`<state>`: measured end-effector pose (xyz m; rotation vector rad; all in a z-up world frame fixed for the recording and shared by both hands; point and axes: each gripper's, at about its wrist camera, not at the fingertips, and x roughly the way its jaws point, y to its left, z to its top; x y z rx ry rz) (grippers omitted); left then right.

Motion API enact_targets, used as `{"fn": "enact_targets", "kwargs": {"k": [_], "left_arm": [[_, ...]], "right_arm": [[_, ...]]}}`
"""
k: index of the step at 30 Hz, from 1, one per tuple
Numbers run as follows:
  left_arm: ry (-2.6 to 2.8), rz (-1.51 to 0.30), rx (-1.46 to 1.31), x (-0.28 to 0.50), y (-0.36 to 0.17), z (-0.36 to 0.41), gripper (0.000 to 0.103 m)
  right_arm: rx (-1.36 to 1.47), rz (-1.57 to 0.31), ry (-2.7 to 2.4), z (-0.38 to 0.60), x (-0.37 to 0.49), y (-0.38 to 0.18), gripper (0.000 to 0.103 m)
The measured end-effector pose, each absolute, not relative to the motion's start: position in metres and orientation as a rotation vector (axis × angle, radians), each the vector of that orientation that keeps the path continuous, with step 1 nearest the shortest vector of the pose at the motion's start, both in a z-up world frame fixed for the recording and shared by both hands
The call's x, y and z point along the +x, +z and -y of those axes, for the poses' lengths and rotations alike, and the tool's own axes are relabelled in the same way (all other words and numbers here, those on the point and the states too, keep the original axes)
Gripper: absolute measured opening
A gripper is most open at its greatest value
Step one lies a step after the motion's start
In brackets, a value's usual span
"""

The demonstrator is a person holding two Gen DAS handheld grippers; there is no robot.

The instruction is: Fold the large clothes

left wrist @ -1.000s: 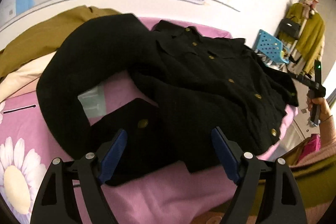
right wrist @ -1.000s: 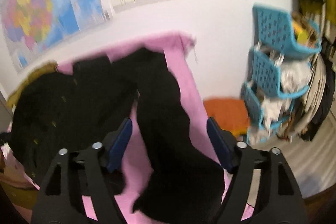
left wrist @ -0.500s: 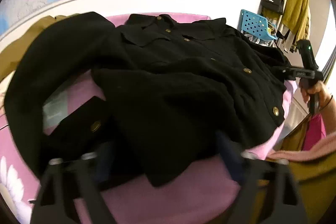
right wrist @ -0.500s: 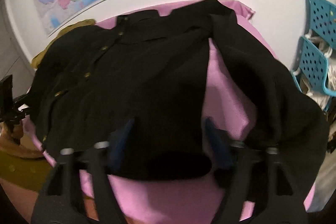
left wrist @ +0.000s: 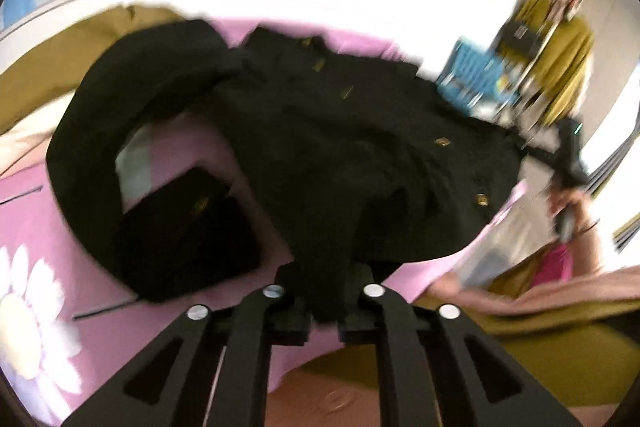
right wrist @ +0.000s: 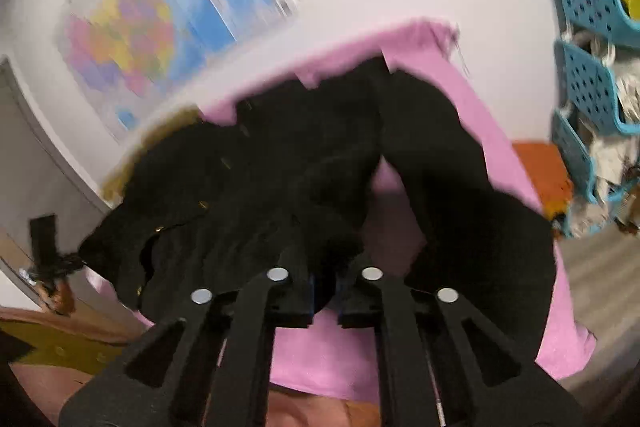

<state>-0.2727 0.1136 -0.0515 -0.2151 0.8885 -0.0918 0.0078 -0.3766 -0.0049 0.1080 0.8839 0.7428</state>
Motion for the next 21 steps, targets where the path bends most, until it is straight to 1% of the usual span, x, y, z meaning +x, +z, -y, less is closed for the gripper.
{"fn": "enact_targets", "kwargs": {"k": [1, 2, 3, 4, 5, 6, 7, 8, 10, 12, 13, 18, 21], "left_arm": [[-0.022, -0.955, -0.193, -0.268, -0.065, -0.116, 0.022], [0.028, -0.986, -0.181, -0.266, -0.072, -0.119, 0.035], [0.074, -1.003, -0.164, -0.265, -0.077, -0.121, 0.048], [0.082, -0.990, -0.154, -0.267, -0.076, -0.124, 0.048], [0.073, -0.958, -0.158, -0.270, -0.070, -0.126, 0.048], [0.069, -0.917, -0.158, -0.274, -0.061, -0.128, 0.062], [0.063, -0.870, -0.151, -0.279, -0.050, -0.128, 0.070], [0.038, -0.779, -0.129, -0.287, -0.030, -0.128, 0.078], [0.008, -0.677, -0.096, -0.293, -0.006, -0.129, 0.081], [-0.013, -0.620, -0.070, -0.288, 0.011, -0.129, 0.087], [-0.009, -0.605, -0.062, -0.282, 0.015, -0.130, 0.087], [0.014, -0.665, 0.006, -0.201, 0.011, -0.122, 0.087], [0.012, -0.729, 0.013, -0.125, -0.001, -0.114, 0.084]], "right_arm": [[0.079, -0.919, 0.731, 0.372, 0.011, -0.014, 0.024], [0.051, -0.934, 0.711, 0.368, 0.010, -0.018, 0.029], [0.009, -0.938, 0.676, 0.365, 0.010, -0.020, 0.037], [-0.007, -0.930, 0.666, 0.366, 0.009, -0.018, 0.043], [-0.020, -0.908, 0.671, 0.365, 0.007, -0.011, 0.046], [-0.036, -0.869, 0.675, 0.364, 0.004, 0.000, 0.053], [-0.052, -0.827, 0.676, 0.363, 0.003, 0.011, 0.060], [-0.062, -0.792, 0.687, 0.362, 0.003, 0.022, 0.062], [-0.082, -0.739, 0.708, 0.353, 0.010, 0.039, 0.063], [-0.103, -0.721, 0.722, 0.341, 0.021, 0.045, 0.063], [-0.112, -0.714, 0.731, 0.332, 0.029, 0.046, 0.063], [-0.157, -0.744, 0.793, 0.268, 0.086, 0.037, 0.065], [-0.251, -0.760, 0.782, 0.217, 0.122, 0.029, 0.065]]}}
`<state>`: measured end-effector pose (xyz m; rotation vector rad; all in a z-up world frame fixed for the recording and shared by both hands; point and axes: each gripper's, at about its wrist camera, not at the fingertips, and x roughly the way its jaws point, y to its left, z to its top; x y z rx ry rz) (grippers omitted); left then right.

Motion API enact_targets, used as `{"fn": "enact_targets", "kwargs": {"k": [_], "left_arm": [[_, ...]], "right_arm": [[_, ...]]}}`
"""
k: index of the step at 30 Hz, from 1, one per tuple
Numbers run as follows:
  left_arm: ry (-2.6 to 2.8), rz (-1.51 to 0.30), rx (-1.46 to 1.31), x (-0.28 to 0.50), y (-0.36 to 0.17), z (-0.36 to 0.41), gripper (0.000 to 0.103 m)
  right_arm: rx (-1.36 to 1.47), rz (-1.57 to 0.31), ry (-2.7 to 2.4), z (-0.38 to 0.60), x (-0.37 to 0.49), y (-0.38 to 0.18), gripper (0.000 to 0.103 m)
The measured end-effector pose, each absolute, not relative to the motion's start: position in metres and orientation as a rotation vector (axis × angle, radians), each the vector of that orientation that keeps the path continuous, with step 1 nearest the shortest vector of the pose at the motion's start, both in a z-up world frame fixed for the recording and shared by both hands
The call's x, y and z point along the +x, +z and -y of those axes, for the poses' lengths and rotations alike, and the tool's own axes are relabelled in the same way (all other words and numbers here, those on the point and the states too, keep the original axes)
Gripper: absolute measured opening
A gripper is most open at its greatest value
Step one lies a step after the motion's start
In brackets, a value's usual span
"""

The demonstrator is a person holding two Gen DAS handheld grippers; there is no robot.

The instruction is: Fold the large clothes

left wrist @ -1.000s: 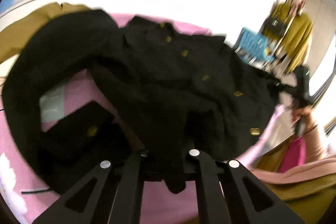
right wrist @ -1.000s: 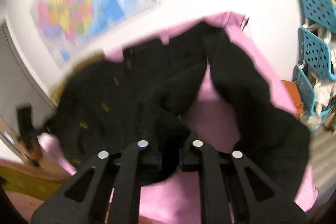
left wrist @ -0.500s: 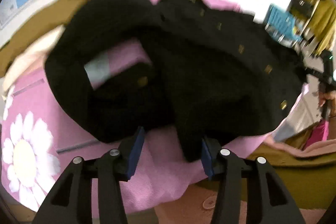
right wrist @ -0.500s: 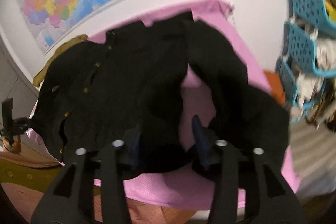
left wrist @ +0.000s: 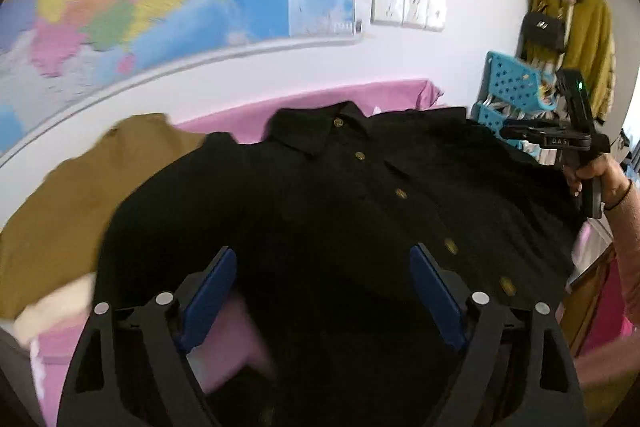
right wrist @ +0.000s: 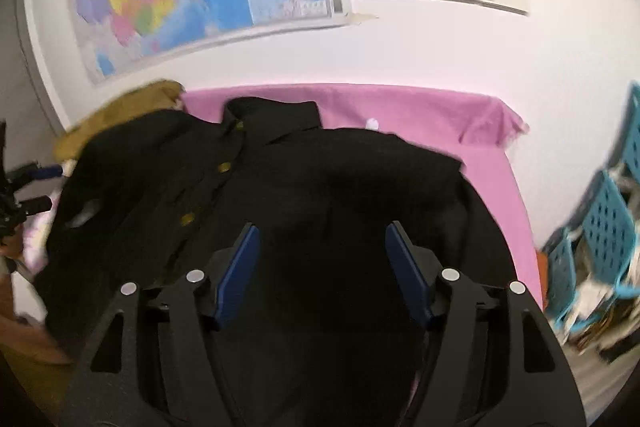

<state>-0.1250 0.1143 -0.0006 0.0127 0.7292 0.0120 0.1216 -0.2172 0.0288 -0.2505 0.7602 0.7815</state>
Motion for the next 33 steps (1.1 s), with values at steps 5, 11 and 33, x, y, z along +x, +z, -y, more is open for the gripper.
{"fn": "enact_targets", "kwargs": {"k": [5, 11, 33], "left_arm": [[0.037, -0.800, 0.040, -0.024, -0.018, -0.109, 0.083], [0.078, -0.870, -0.004, 0.077, -0.024, -0.112, 0.083], [0.031, -0.940, -0.111, 0.165, -0.051, -0.119, 0.039]], "right_arm": [[-0.394, -0.794, 0.751, 0.149, 0.170, 0.008, 0.064], [-0.494, -0.824, 0.697, 0.102, 0.227, -0.010, 0.065], [-0.499, -0.916, 0.803, 0.090, 0.291, -0.012, 0.051]]}}
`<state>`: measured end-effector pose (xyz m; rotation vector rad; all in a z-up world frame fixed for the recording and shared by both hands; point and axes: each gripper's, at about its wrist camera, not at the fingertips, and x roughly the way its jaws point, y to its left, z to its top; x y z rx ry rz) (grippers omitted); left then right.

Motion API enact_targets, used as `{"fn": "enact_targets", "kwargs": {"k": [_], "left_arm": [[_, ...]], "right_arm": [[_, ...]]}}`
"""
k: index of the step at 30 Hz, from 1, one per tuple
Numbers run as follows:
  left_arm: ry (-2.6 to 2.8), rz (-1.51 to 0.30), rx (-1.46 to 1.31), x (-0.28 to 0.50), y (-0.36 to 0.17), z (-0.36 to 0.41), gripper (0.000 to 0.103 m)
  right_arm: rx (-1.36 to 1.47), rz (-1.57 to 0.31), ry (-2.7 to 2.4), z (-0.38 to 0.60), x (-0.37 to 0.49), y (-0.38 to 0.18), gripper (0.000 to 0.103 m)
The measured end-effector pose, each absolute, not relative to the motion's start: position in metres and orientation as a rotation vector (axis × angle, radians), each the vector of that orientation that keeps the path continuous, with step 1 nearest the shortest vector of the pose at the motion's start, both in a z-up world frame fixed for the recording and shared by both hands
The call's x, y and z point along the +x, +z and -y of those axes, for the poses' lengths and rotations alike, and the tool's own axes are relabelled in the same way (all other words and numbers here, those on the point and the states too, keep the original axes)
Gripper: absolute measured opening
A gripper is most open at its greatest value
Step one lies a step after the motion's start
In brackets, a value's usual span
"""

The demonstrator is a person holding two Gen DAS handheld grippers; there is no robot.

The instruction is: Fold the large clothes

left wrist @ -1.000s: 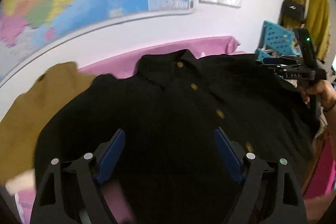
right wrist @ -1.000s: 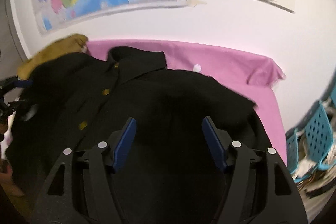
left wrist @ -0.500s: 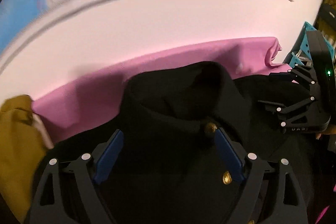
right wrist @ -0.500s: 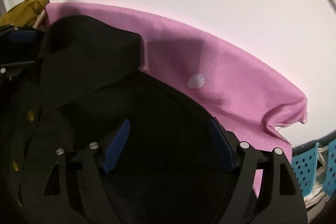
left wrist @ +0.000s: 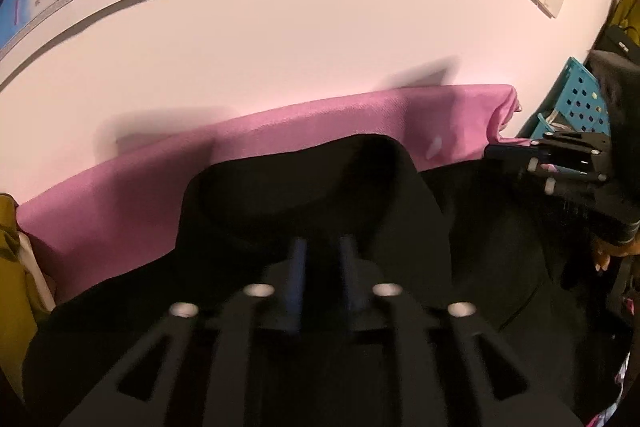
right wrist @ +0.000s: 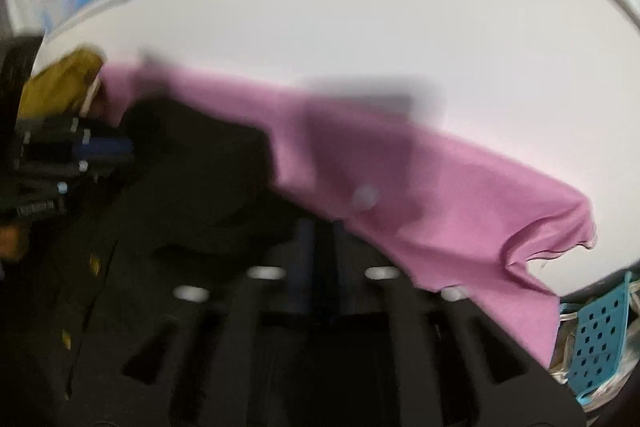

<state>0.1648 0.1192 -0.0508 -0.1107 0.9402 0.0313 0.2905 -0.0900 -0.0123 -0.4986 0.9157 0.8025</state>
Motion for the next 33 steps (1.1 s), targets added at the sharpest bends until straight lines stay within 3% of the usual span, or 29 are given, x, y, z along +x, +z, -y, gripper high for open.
{"fn": "enact_targets", "kwargs": {"k": [1, 2, 3, 4, 5, 6, 7, 8, 9, 11, 16, 17, 26, 29, 30, 32, 33], "left_arm": [[0.036, -0.928, -0.107, 0.161, -0.049, -0.121, 0.045], [0.019, -0.926, -0.111, 0.161, -0.048, -0.122, 0.064], [-0.002, -0.933, -0.116, 0.159, -0.047, -0.123, 0.079], [-0.034, -0.951, -0.125, 0.159, -0.049, -0.121, 0.083], [-0.041, -0.960, -0.122, 0.161, -0.050, -0.119, 0.083], [-0.040, -0.965, -0.104, 0.163, -0.053, -0.115, 0.082], [-0.044, -0.970, -0.086, 0.164, -0.054, -0.111, 0.082], [-0.036, -0.979, -0.053, 0.168, -0.060, -0.104, 0.073], [-0.024, -0.981, -0.039, 0.170, -0.064, -0.102, 0.057], [-0.025, -0.976, -0.054, 0.177, -0.068, -0.098, 0.046], [0.032, -0.928, -0.061, 0.184, -0.053, -0.098, 0.004], [0.061, -0.911, -0.071, 0.189, -0.048, -0.100, 0.000], [0.137, -0.848, -0.059, 0.197, -0.038, -0.104, 0.006], [0.144, -0.866, -0.056, 0.193, -0.045, -0.108, 0.044], [0.153, -0.859, -0.048, 0.183, -0.044, -0.117, 0.044], [0.152, -0.852, -0.021, 0.176, -0.043, -0.113, 0.046], [0.151, -0.850, -0.016, 0.170, -0.042, -0.112, 0.052]], "right_arm": [[-0.530, -0.896, 0.787, 0.089, 0.288, -0.014, 0.070], [-0.565, -0.897, 0.798, 0.086, 0.286, -0.019, 0.073], [-0.584, -0.919, 0.815, 0.084, 0.286, -0.024, 0.070], [-0.604, -0.944, 0.819, 0.082, 0.286, -0.031, 0.061], [-0.615, -0.951, 0.816, 0.082, 0.288, -0.036, 0.052], [-0.586, -0.953, 0.839, 0.084, 0.288, -0.036, 0.036], [-0.559, -0.953, 0.831, 0.085, 0.292, -0.035, 0.009], [-0.565, -0.940, 0.805, 0.085, 0.294, -0.034, 0.002], [-0.558, -0.942, 0.806, 0.084, 0.296, -0.033, 0.002], [-0.547, -0.935, 0.798, 0.085, 0.300, -0.033, 0.002], [-0.456, -0.830, 0.777, 0.093, 0.305, -0.005, 0.001], [-0.449, -0.820, 0.781, 0.091, 0.306, 0.000, 0.001], [-0.427, -0.841, 0.716, 0.092, 0.327, -0.018, 0.001], [-0.463, -0.908, 0.702, 0.091, 0.325, -0.034, 0.000], [-0.491, -0.907, 0.647, 0.093, 0.324, -0.033, 0.003], [-0.432, -0.878, 0.657, 0.108, 0.319, -0.014, 0.029], [-0.389, -0.868, 0.682, 0.119, 0.316, -0.002, 0.049]]}}
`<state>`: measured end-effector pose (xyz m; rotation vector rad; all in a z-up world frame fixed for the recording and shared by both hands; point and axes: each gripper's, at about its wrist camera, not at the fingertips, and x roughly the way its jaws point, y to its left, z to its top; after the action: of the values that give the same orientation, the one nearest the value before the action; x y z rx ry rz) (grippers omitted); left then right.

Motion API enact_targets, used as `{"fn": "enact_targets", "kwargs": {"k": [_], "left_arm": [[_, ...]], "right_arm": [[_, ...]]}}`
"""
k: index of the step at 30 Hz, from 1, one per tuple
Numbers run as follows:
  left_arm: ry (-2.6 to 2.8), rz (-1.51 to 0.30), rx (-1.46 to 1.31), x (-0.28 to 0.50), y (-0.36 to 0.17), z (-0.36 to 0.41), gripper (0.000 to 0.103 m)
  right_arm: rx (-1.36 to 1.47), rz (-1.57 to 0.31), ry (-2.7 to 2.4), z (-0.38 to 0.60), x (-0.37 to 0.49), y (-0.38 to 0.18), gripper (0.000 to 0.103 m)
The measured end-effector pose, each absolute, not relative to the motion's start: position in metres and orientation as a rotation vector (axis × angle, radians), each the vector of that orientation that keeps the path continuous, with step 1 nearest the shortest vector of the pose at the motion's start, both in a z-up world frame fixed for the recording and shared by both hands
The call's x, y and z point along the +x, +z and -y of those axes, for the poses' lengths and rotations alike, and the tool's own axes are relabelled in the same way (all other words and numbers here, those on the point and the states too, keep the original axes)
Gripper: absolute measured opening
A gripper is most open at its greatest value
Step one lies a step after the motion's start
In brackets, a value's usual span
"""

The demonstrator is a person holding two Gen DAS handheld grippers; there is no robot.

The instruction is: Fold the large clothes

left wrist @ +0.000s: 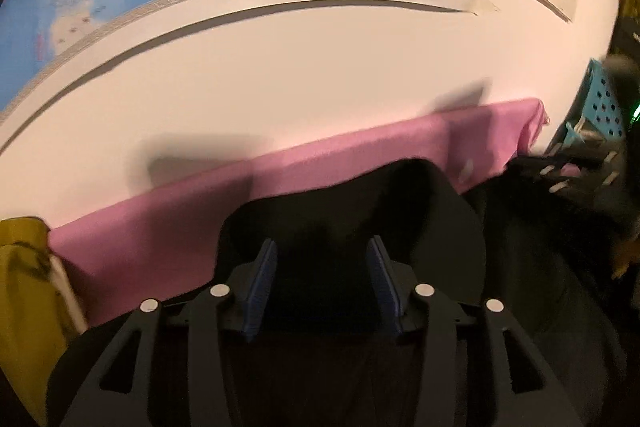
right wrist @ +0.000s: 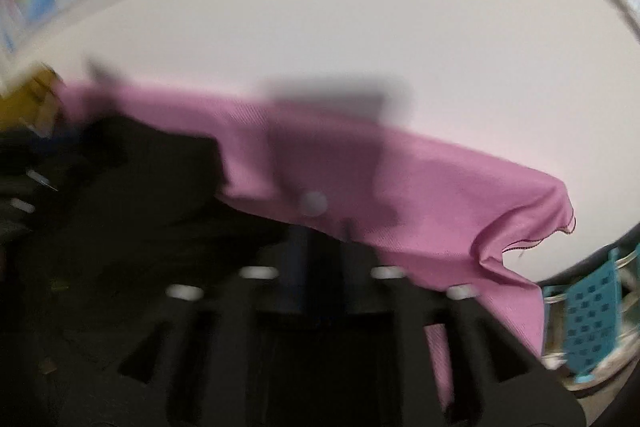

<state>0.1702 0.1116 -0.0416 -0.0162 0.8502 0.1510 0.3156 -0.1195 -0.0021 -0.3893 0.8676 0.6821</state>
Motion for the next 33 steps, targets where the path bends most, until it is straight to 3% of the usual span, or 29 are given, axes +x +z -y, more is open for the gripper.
{"fn": "enact_targets", "kwargs": {"k": [2, 3, 4, 7, 14, 16, 19, 20, 21, 22, 23, 33], "left_arm": [[0.127, -0.836, -0.012, 0.158, -0.036, -0.106, 0.065], [0.114, -0.827, -0.004, 0.150, -0.032, -0.101, 0.076], [0.089, -0.816, -0.001, 0.141, -0.028, -0.096, 0.078], [0.020, -0.812, 0.057, 0.121, -0.025, -0.073, 0.079], [-0.113, -0.856, 0.153, 0.088, -0.042, -0.026, 0.082], [-0.136, -0.863, 0.173, 0.081, -0.045, -0.018, 0.082], [-0.161, -0.875, 0.162, 0.071, -0.049, -0.012, 0.082], [-0.166, -0.879, 0.159, 0.071, -0.050, -0.009, 0.082], [-0.169, -0.881, 0.158, 0.069, -0.050, -0.007, 0.082], [-0.172, -0.883, 0.156, 0.065, -0.051, -0.006, 0.082], [-0.178, -0.888, 0.156, 0.064, -0.052, -0.003, 0.082], [-0.222, -0.850, 0.084, 0.042, -0.029, -0.020, 0.084]], "right_arm": [[-0.345, -0.830, 0.688, 0.153, 0.300, 0.026, 0.055], [-0.325, -0.819, 0.699, 0.172, 0.290, 0.038, 0.061], [-0.308, -0.818, 0.708, 0.187, 0.283, 0.044, 0.071], [-0.292, -0.852, 0.704, 0.256, 0.239, 0.052, 0.077], [-0.203, -1.006, 0.647, 0.352, 0.145, 0.013, 0.078], [-0.153, -1.009, 0.669, 0.371, 0.125, 0.008, 0.086], [-0.082, -1.002, 0.695, 0.378, 0.102, 0.001, 0.089], [-0.096, -0.993, 0.692, 0.379, 0.096, -0.002, 0.088], [-0.115, -0.988, 0.680, 0.379, 0.093, -0.003, 0.067], [-0.117, -0.995, 0.678, 0.380, 0.093, -0.005, 0.024], [-0.085, -1.008, 0.677, 0.384, 0.097, -0.003, 0.010], [0.004, -0.679, 0.733, 0.393, 0.115, 0.169, 0.011]]}}
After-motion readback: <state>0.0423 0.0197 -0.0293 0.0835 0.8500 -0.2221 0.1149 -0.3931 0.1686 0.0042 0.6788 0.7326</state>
